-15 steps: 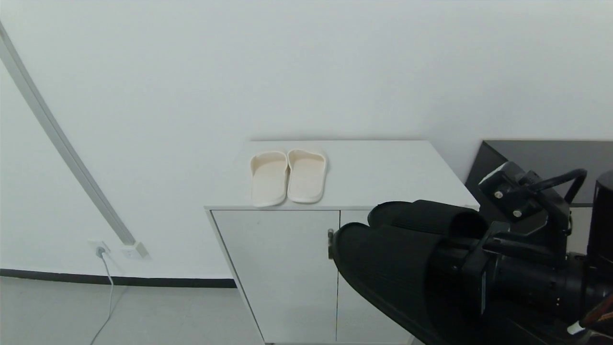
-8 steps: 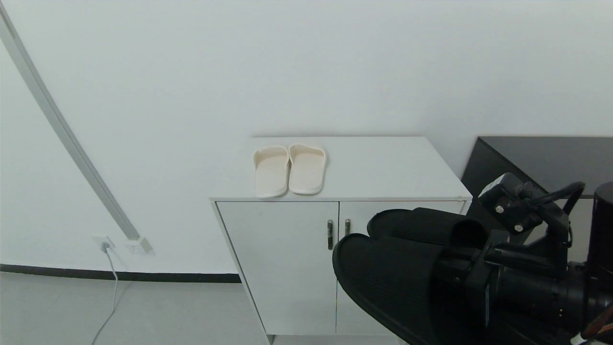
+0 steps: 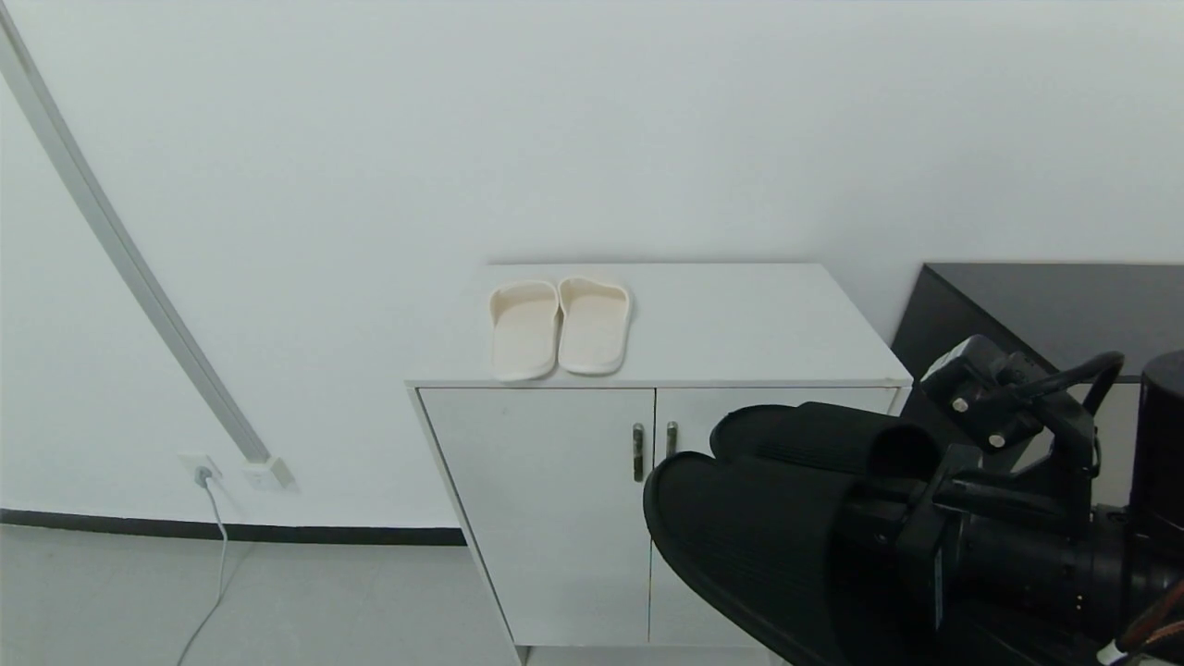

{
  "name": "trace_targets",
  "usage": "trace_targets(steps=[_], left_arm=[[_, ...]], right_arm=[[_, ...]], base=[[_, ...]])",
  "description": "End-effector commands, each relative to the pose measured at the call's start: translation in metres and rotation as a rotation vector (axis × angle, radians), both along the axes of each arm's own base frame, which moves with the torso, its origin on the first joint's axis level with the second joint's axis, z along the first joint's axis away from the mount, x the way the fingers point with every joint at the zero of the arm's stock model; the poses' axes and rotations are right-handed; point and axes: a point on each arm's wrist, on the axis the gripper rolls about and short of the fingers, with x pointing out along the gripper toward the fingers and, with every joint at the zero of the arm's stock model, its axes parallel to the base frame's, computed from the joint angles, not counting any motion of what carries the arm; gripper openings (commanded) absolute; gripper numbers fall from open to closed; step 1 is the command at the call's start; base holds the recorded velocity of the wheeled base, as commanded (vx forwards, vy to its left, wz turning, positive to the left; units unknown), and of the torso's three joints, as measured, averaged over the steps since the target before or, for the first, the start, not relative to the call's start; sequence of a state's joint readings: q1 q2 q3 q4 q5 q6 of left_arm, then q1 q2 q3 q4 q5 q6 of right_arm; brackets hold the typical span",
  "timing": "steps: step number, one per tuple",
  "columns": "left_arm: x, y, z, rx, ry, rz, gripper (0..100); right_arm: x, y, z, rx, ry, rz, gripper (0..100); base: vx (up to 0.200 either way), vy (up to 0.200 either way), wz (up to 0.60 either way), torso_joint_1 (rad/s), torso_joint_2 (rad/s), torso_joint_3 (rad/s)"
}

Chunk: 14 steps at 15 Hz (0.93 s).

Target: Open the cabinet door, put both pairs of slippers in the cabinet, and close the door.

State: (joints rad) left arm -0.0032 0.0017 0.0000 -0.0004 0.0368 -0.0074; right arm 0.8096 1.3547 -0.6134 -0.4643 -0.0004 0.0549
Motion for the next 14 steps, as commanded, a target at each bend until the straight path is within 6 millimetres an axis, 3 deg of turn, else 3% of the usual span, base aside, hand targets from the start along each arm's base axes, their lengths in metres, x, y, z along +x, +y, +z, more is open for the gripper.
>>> trace_targets(steps=[1, 14], left_arm=[[0.0, 0.0, 0.0, 0.0, 0.0, 0.0, 0], [0.0, 0.0, -0.0002, -0.002, 0.002, -0.003, 0]], right_arm=[[0.0004, 0.001, -0.0018, -0.007, 0.005, 0.001, 0], [0.0012, 0.0019, -0.0044, -0.016, 0.013, 0.003, 0]], base=[[0.0, 0.0, 0.0, -0.105, 0.26, 0.139], [0.0, 0.0, 0.0, -0.193, 0.5, 0.303]])
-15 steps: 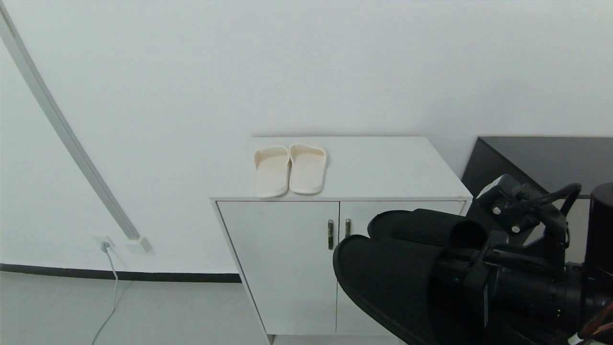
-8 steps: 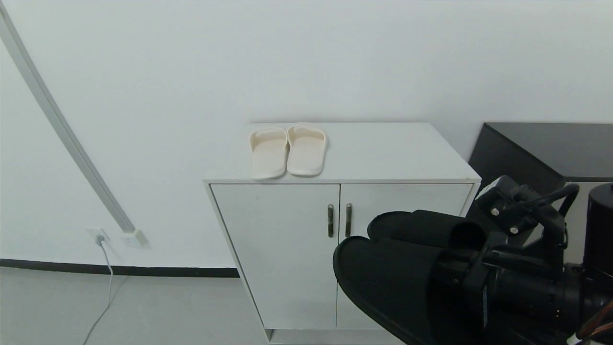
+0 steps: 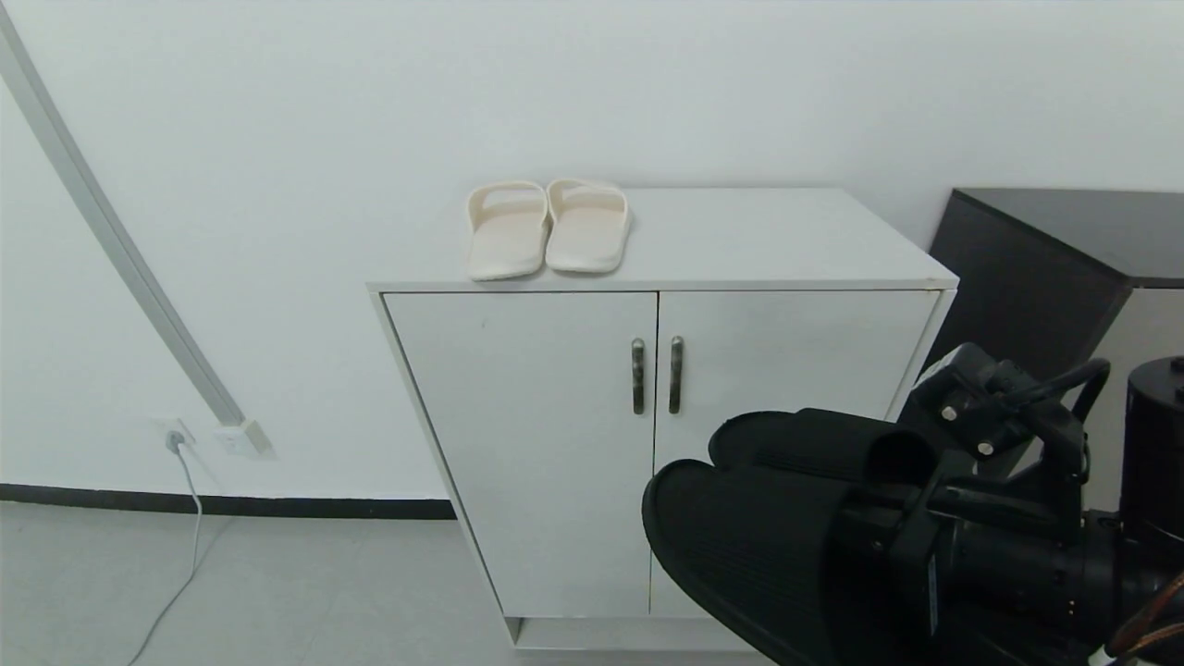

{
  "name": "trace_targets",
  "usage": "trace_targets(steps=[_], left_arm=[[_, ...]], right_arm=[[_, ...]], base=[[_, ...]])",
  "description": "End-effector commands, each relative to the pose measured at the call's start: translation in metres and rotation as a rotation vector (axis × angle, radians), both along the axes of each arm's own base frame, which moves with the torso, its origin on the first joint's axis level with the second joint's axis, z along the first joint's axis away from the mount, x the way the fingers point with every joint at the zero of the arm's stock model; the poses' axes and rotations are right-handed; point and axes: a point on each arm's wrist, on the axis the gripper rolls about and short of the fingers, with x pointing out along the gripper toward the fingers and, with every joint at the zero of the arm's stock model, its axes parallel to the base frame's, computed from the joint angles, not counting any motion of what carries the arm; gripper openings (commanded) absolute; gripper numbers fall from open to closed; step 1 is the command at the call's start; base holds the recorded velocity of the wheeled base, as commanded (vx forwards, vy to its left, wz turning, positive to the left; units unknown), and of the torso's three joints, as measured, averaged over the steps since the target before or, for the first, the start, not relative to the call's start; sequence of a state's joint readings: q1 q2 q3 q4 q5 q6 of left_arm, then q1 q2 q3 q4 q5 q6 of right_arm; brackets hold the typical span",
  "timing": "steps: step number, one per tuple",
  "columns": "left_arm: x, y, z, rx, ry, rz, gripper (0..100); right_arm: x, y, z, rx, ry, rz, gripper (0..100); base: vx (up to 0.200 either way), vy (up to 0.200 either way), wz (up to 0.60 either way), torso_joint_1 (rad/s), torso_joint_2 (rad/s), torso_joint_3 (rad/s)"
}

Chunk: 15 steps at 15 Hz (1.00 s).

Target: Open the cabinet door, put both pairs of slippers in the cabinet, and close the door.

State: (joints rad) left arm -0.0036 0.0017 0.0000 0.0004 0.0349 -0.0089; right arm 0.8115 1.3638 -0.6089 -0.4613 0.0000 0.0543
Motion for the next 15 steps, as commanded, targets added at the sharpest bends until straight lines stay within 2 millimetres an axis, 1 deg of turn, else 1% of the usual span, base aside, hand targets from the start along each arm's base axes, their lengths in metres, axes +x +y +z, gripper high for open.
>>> trace_targets(steps=[1, 8, 11, 15], left_arm=[[0.0, 0.0, -0.0001, 0.0, 0.001, -0.001, 100], [0.0, 0.0001, 0.0, 0.001, -0.001, 0.001, 100], [0.0, 0.0, 0.0, 0.001, -0.001, 0.001, 100], [0.0, 0.0, 0.0, 0.003, -0.001, 0.002, 100]], right_arm=[[0.0005, 0.0006, -0.0013, -0.004, 0.003, 0.0, 0], [0.0007, 0.0006, -0.0021, -0.007, 0.005, -0.001, 0], [0.0007, 0.0006, -0.0021, -0.007, 0.005, -0.001, 0], [0.0011, 0.0011, -0.0061, -0.031, 0.002, 0.006, 0]], base=[[0.0, 0.0, 0.0, -0.159, 0.49, 0.325], [0.0, 0.0, 0.0, -0.13, 0.47, 0.333], [0.0, 0.0, 0.0, -0.082, 0.45, 0.365], [0.0, 0.0, 0.0, -0.03, 0.41, 0.375]])
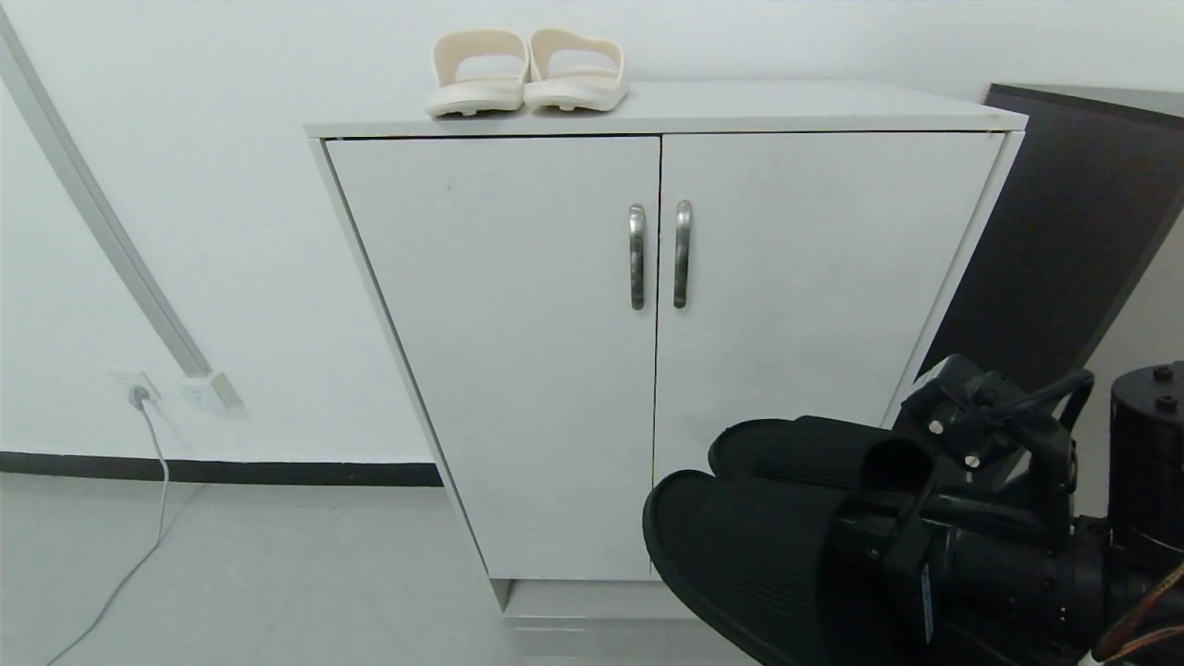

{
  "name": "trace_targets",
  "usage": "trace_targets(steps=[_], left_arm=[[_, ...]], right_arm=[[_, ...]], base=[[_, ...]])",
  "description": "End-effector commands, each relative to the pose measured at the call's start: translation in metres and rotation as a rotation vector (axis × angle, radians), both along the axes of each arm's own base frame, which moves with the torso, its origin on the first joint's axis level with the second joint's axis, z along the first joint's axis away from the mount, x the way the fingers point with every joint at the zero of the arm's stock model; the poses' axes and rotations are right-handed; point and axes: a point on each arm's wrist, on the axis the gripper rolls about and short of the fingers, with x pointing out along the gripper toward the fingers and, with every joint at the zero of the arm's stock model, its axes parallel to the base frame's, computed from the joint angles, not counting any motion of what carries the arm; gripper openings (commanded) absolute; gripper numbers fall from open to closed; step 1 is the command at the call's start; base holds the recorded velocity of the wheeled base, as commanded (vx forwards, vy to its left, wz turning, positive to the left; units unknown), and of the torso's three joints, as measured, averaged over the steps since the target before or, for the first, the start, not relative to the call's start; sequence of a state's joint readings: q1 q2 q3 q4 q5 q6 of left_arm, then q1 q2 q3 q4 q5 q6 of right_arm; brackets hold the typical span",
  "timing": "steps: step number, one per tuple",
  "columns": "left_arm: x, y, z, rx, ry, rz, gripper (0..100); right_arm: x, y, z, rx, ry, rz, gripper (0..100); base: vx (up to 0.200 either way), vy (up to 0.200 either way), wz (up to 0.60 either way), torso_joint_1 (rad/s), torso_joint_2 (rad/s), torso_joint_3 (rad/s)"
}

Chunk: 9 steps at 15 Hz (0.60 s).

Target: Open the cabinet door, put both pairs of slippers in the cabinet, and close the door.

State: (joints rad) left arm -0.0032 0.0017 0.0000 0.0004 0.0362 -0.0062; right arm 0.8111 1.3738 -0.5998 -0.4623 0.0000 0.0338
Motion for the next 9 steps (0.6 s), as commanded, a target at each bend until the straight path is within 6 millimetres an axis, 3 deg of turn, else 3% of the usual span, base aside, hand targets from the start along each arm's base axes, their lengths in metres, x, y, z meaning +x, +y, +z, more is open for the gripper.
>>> trace_targets(steps=[1, 9], left_arm=[[0.0, 0.0, 0.0, -0.002, -0.001, -0.001, 100], [0.011, -0.001, 0.004, 0.074, 0.135, -0.043, 100]], right_arm=[[0.0, 0.0, -0.002, -0.004, 0.004, 0.0, 0], [0.0, 0.002, -0.006, -0.028, 0.004, 0.009, 0]], base=[[0.0, 0.0, 0.0, -0.002, 0.19, 0.193], [0.0, 0.0, 0.0, 0.0, 0.03, 0.021]])
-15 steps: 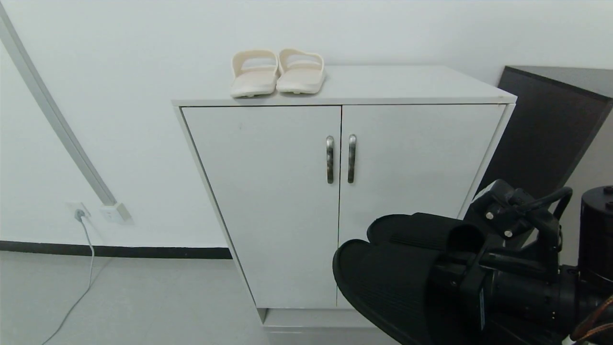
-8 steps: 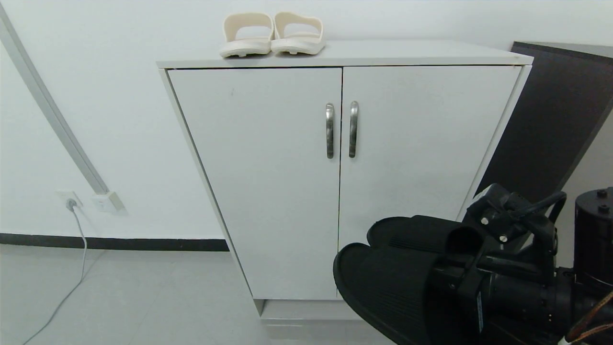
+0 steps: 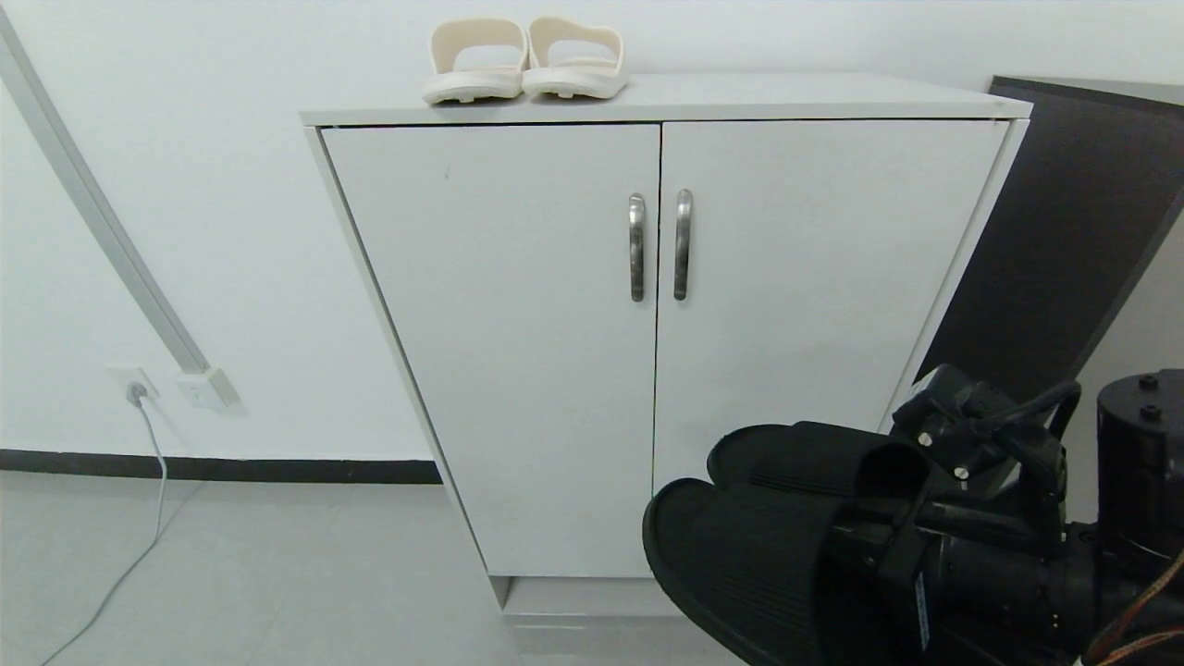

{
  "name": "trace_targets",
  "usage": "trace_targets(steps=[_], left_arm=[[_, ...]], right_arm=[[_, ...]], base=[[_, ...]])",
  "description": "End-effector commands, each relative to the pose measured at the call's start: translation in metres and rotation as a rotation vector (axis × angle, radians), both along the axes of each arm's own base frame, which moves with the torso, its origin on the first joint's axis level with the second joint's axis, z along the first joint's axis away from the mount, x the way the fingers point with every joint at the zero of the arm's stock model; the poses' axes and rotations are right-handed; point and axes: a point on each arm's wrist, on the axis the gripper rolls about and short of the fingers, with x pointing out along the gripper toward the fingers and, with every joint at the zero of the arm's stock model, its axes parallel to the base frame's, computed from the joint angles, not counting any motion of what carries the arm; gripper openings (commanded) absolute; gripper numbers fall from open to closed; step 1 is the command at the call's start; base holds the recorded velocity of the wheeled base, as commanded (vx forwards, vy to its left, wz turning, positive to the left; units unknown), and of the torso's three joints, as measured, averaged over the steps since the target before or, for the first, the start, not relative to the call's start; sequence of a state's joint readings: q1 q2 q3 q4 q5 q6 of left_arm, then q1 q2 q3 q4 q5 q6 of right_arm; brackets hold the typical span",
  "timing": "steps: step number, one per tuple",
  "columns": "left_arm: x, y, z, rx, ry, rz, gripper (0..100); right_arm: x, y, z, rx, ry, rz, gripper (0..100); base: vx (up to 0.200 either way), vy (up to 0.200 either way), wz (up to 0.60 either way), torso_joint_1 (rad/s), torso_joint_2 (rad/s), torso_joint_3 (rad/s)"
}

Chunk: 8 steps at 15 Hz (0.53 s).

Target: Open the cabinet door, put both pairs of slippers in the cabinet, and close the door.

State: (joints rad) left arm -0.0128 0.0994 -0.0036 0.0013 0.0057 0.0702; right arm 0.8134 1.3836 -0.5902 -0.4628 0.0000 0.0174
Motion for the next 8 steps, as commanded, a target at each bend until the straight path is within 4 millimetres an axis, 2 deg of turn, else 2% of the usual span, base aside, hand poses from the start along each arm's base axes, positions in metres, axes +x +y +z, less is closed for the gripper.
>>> trace_targets(steps=[1, 2, 3, 4, 5, 6, 8], left_arm=[[0.004, 0.0, 0.001, 0.025, 0.045, -0.024, 100], [0.004, -0.001, 0.004, 0.025, 0.04, -0.045, 100], [0.005, -0.001, 0.018, 0.0, 0.022, -0.062, 100], [0.01, -0.002, 0.054, -0.109, -0.001, -0.08, 100], [0.013, -0.002, 0.061, -0.121, 0.003, -0.091, 100], [0.032, -0.005, 0.084, -0.137, 0.068, -0.17, 100], [0.059, -0.008, 0.098, -0.164, 0.122, -0.306, 100]], right_arm=[[0.0, 0.0, -0.001, -0.003, 0.0, 0.002, 0], [0.0, 0.0, 0.0, -0.002, -0.001, 0.002, 0], [-0.001, 0.0, 0.0, -0.002, -0.001, 0.002, 0], [0.0, 0.0, -0.002, -0.007, 0.002, 0.002, 0], [0.0, 0.0, -0.002, -0.008, 0.003, 0.002, 0], [-0.001, -0.001, -0.002, -0.007, 0.002, 0.002, 0], [-0.003, -0.002, -0.003, -0.009, 0.003, 0.007, 0]], base=[[0.0, 0.0, 0.0, 0.0, 0.0, 0.0], [0.0, 0.0, 0.0, 0.0, 0.0, 0.0], [0.0, 0.0, 0.0, 0.0, 0.0, 0.0], [0.0, 0.0, 0.0, 0.0, 0.0, 0.0], [0.0, 0.0, 0.0, 0.0, 0.0, 0.0], [0.0, 0.0, 0.0, 0.0, 0.0, 0.0], [0.0, 0.0, 0.0, 0.0, 0.0, 0.0]])
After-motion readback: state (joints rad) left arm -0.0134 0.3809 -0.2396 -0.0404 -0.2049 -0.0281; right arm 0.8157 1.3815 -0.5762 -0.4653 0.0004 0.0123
